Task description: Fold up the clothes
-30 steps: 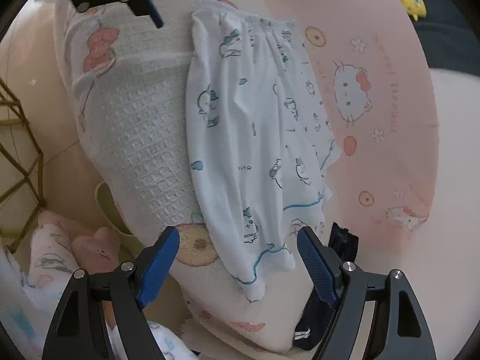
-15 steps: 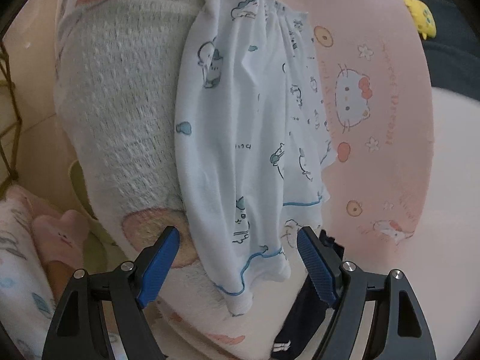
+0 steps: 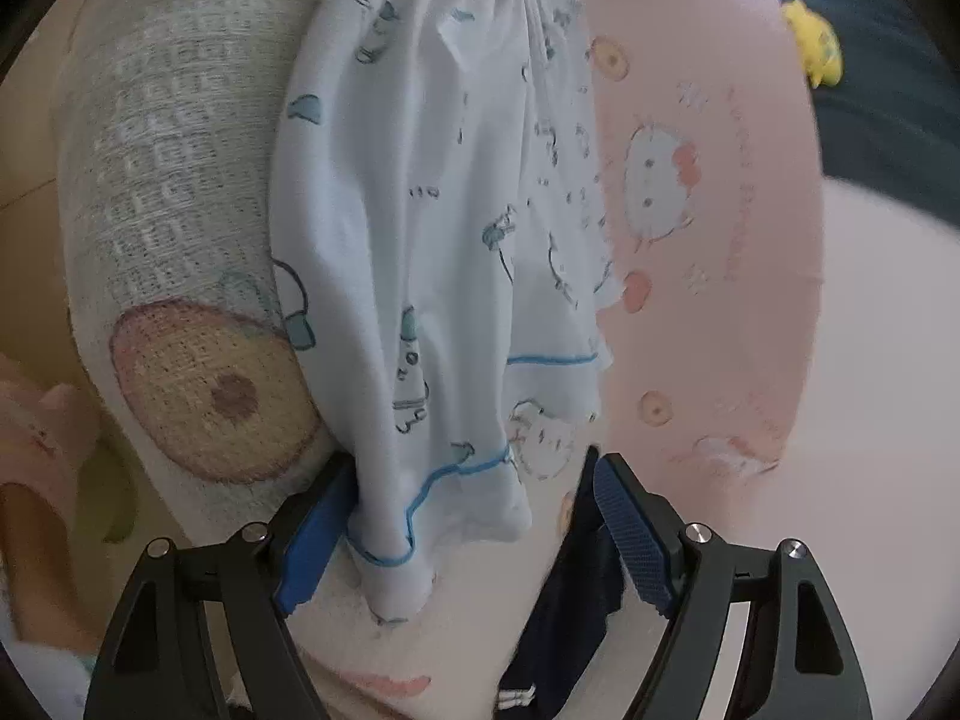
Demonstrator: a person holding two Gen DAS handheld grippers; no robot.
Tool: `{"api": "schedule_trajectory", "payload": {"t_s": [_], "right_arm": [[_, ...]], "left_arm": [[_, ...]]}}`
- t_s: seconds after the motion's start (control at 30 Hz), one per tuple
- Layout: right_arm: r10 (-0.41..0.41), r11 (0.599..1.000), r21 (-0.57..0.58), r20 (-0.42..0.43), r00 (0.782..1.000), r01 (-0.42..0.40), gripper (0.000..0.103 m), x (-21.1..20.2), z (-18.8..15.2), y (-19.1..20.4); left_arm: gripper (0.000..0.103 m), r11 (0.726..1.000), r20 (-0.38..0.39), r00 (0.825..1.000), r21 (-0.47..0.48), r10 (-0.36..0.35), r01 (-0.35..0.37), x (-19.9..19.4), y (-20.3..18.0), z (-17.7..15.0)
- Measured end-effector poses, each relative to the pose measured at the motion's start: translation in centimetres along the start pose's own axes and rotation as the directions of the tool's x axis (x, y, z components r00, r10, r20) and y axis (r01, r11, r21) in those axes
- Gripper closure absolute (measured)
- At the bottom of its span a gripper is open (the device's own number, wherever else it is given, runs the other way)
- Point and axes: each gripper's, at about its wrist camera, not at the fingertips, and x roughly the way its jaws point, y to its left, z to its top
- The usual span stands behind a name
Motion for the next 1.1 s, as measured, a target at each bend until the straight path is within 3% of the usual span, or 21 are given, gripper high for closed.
{"api": "schedule_trajectory", "payload": {"t_s": [0.03,0.1,0.13,0.2,0.23,0.33,0.43,0.57,0.7,0.73,0.8,0.87,0.9,0.97,1.0,1.07,1.1], "right_arm": [[-0.011,1.000,-0.010,0.008,1.000,0.011,0.025,-0.2,-0.1,0.3],[0.002,0.999,-0.037,0.017,1.000,-0.001,0.041,-0.6,-0.2,0.9],[0.012,0.999,-0.050,0.021,1.000,-0.011,0.044,-0.7,-0.2,1.2],[0.052,0.997,-0.049,0.021,0.998,-0.051,0.064,-0.9,-0.3,1.3],[0.070,0.996,-0.048,0.021,0.997,-0.069,0.067,-1.0,-0.3,1.4],[0.104,0.991,-0.084,0.022,0.994,-0.102,0.096,-1.0,-0.4,2.2],[0.091,0.986,-0.140,0.014,0.996,-0.088,0.097,-0.9,-0.3,3.5],[0.129,0.988,-0.085,0.010,0.992,-0.128,0.097,-0.8,-0.2,2.5],[0.154,0.986,-0.058,-0.009,0.988,-0.154,0.097,-0.6,0.2,1.9],[0.185,0.982,-0.030,-0.021,0.982,-0.186,0.098,-0.4,0.3,1.3],[0.275,0.961,0.055,-0.032,0.961,-0.273,0.098,0.0,0.5,-0.6],[0.370,0.916,0.176,-0.026,0.928,-0.361,0.099,0.7,0.4,-2.9],[0.402,0.891,0.239,-0.018,0.916,-0.386,0.099,1.0,0.1,-4.0],[0.405,0.869,0.311,0.001,0.914,-0.385,0.099,1.1,0.0,-5.7],[0.399,0.859,0.345,0.011,0.917,-0.378,0.099,1.4,0.1,-6.9],[0.405,0.831,0.405,0.031,0.914,-0.382,0.099,1.8,0.2,-8.9],[0.408,0.811,0.441,0.045,0.912,-0.385,0.099,1.8,0.2,-10.0]], "left_arm": [[0.038,1.000,-0.003,1.000,-0.015,-0.007,0.007,-0.1,0.0,-0.1],[0.045,0.999,-0.006,1.000,-0.035,-0.023,0.023,-0.1,0.0,-0.3],[0.055,0.999,0.001,0.999,-0.031,-0.032,0.032,-0.1,-0.2,-0.3],[0.066,0.999,0.009,0.999,-0.011,-0.042,0.042,-0.2,-0.8,-0.3],[0.077,0.999,0.007,0.999,-0.002,-0.046,0.046,-0.3,-1.2,-0.3],[0.099,0.998,-0.005,0.998,0.019,-0.058,0.058,-0.2,-2.6,-0.2],[0.103,0.999,-0.031,0.999,0.002,-0.041,0.042,0.2,-2.8,0.1],[0.103,0.988,-0.059,0.992,-0.111,-0.110,0.103,0.3,-1.7,0.3],[0.103,0.944,-0.075,0.974,-0.274,-0.214,0.186,0.8,0.3,0.3],[0.103,0.920,-0.071,0.964,-0.323,-0.255,0.220,1.0,1.0,0.1],[0.102,0.847,-0.050,0.932,-0.436,-0.360,0.304,1.8,2.9,-0.3],[0.102,0.701,-0.003,0.863,-0.584,-0.506,0.409,3.3,5.7,-1.3],[0.102,0.641,0.022,0.835,-0.631,-0.549,0.438,4.3,6.8,-1.5],[0.101,0.472,0.089,0.768,-0.742,-0.634,0.476,5.5,8.8,-2.8],[0.101,0.395,0.129,0.750,-0.785,-0.648,0.477,5.9,9.9,-3.6],[0.101,0.340,0.164,0.749,-0.815,-0.642,0.469,6.0,11.1,-4.3],[0.101,0.335,0.169,0.759,-0.822,-0.629,0.461,6.2,11.9,-4.5]]}}
